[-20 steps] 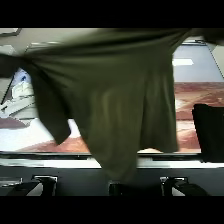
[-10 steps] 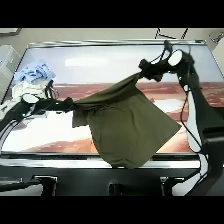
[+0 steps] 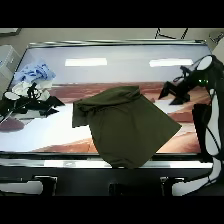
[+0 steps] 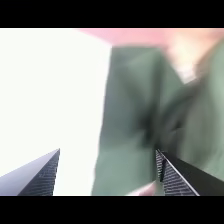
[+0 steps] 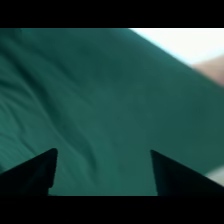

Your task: Fold the clothes and pants, and hang the long-sleeved shirts on hangers.

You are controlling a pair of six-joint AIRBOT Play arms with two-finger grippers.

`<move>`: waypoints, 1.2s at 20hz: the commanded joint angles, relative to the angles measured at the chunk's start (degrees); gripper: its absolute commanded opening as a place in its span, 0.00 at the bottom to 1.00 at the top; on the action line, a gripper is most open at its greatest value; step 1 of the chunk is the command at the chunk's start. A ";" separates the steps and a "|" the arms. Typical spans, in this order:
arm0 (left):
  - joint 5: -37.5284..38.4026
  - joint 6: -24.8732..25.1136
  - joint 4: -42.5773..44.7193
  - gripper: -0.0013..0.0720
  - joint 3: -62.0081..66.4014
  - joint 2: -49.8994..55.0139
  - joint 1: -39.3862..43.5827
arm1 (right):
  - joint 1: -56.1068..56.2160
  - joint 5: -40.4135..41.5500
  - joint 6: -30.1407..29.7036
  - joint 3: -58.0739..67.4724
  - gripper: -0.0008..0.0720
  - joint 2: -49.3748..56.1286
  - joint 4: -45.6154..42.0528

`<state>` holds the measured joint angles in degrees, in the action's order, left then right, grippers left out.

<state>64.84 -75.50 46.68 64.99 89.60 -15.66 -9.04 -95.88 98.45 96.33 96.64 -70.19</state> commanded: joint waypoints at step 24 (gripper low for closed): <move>-8.74 3.78 -6.54 0.05 -9.94 -0.83 10.01 | -1.77 35.15 -4.26 -64.54 0.24 -25.64 19.30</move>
<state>55.96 -71.88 40.16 54.98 89.60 -5.69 -10.79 -68.14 94.85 32.25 70.81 -56.71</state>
